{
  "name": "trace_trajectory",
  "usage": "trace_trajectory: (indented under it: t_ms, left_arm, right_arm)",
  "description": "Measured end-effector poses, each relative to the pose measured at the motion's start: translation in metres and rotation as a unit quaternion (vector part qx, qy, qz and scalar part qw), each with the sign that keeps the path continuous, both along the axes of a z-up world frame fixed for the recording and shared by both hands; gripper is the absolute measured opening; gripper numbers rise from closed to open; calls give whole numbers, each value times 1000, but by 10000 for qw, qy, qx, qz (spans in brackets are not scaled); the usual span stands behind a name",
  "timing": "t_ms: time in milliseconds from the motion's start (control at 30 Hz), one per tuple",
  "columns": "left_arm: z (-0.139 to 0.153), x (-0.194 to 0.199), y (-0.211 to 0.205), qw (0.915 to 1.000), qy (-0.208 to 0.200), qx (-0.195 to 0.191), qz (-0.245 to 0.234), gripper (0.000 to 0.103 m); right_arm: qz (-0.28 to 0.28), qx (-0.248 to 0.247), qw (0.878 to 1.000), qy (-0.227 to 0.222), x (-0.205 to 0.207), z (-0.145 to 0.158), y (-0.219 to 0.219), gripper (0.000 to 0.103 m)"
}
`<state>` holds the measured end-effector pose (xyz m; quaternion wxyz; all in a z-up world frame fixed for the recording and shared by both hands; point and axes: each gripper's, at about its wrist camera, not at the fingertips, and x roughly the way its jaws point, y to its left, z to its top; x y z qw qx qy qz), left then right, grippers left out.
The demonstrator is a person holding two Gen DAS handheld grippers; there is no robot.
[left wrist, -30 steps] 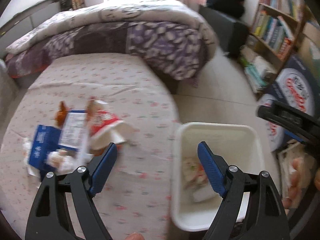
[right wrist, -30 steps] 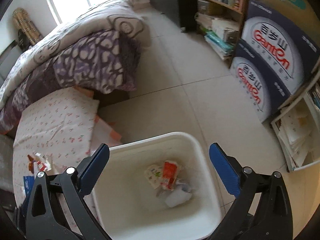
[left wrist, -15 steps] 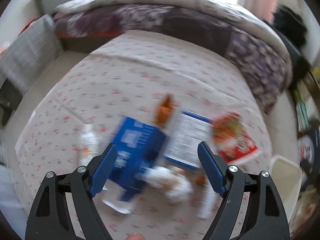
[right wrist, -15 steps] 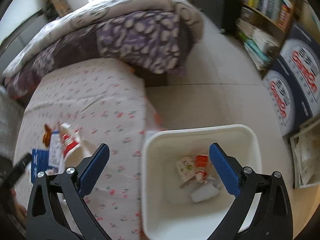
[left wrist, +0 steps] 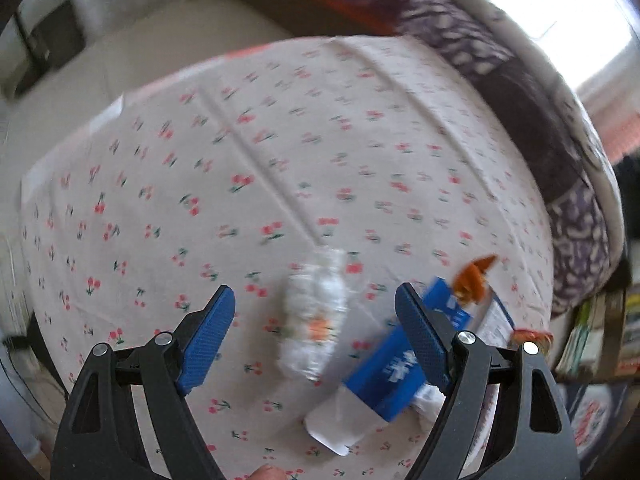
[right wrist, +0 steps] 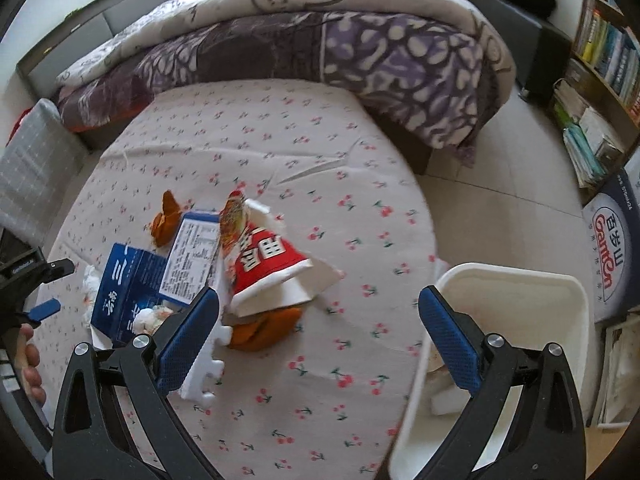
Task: Collect trash
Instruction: 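Grasp the clear plastic bottle with the left gripper while the right gripper grasps the red snack bag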
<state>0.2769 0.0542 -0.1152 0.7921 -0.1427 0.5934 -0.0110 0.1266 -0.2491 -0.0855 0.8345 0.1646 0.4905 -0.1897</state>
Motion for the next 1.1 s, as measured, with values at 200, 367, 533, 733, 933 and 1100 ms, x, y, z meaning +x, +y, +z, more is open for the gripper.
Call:
trace_trajectory:
  t_ms: [200, 367, 533, 733, 933, 1100]
  left_arm:
    - [-26, 8, 10, 9983, 473, -290, 187, 76]
    - [-39, 10, -1, 9979, 619, -176, -37, 73]
    - [-46, 9, -13, 9972, 661, 164, -309, 68]
    - [-44, 6, -28, 9952, 545, 469, -657, 37]
    - [-38, 5, -21, 9969, 460, 232, -601, 37]
    - [-15, 5, -8, 9983, 90, -69, -570, 37]
  right_arm:
    - [-226, 208, 9995, -39, 13, -9, -3, 96]
    - [-168, 191, 9997, -65, 28, -18, -4, 96]
    - [-119, 159, 9998, -4, 46, -31, -3, 96]
    - [50, 255, 9995, 181, 61, -49, 1, 59]
    - [83, 397, 9991, -83, 59, -37, 6, 30]
    - [180, 511, 9971, -537, 53, -12, 10, 26]
